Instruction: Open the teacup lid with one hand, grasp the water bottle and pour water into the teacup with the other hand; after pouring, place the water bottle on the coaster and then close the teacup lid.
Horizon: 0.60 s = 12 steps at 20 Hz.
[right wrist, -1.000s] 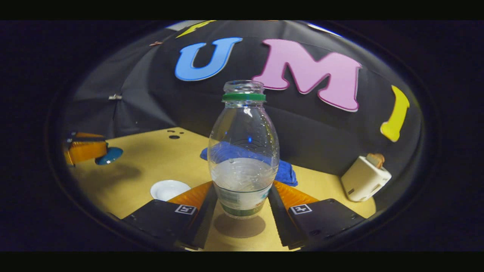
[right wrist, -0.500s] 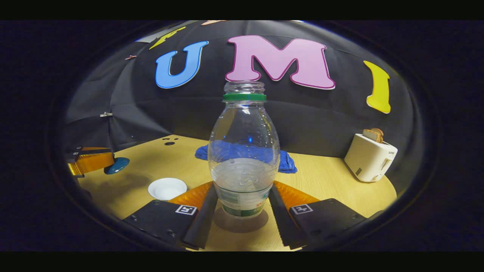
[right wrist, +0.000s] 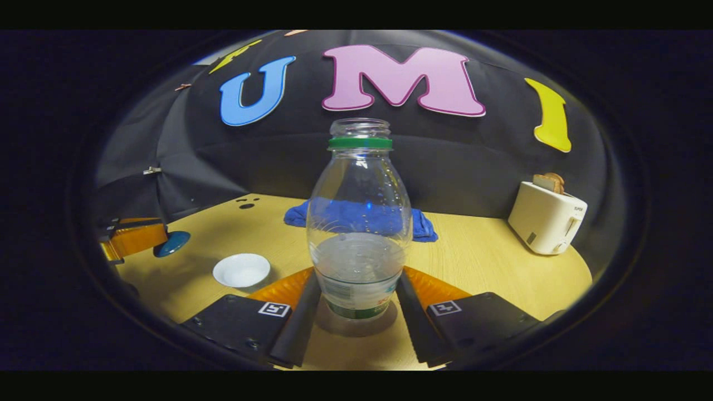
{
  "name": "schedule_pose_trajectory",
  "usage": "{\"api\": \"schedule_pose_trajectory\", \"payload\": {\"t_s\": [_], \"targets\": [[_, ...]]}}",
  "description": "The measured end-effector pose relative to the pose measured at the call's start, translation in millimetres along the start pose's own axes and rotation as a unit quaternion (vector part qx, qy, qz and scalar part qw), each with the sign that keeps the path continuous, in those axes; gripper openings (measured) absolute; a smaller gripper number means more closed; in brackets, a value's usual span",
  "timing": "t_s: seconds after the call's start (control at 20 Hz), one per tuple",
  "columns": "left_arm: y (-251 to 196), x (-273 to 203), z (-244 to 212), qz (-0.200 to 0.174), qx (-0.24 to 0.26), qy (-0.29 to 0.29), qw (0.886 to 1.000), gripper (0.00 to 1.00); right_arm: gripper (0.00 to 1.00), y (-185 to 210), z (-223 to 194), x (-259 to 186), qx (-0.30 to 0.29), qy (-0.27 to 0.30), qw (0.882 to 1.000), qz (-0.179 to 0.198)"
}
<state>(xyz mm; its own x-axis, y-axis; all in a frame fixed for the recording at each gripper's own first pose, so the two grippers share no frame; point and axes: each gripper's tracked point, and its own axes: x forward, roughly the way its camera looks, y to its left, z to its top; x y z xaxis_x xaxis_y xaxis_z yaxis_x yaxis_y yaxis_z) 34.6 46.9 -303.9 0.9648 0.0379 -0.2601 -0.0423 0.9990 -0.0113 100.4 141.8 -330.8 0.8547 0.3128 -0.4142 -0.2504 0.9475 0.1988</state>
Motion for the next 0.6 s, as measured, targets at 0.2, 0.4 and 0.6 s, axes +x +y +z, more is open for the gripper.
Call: {"api": "schedule_pose_trajectory", "payload": {"t_s": [0.2,0.4,0.6], "targets": [[-7,5,-1,-0.007,0.001,-0.002,1.0,0.31,0.78,0,-5,-1,0.01,0.005,1.0,0.005],[-17,11,0,-0.016,0.006,-0.003,1.0,0.31,0.81,0,-13,-3,0.025,0.018,0.999,0.007],[-26,21,-4,-0.024,0.003,-0.002,1.0,0.31,0.97,0,-28,-13,0.044,0.036,0.998,0.013]]}}
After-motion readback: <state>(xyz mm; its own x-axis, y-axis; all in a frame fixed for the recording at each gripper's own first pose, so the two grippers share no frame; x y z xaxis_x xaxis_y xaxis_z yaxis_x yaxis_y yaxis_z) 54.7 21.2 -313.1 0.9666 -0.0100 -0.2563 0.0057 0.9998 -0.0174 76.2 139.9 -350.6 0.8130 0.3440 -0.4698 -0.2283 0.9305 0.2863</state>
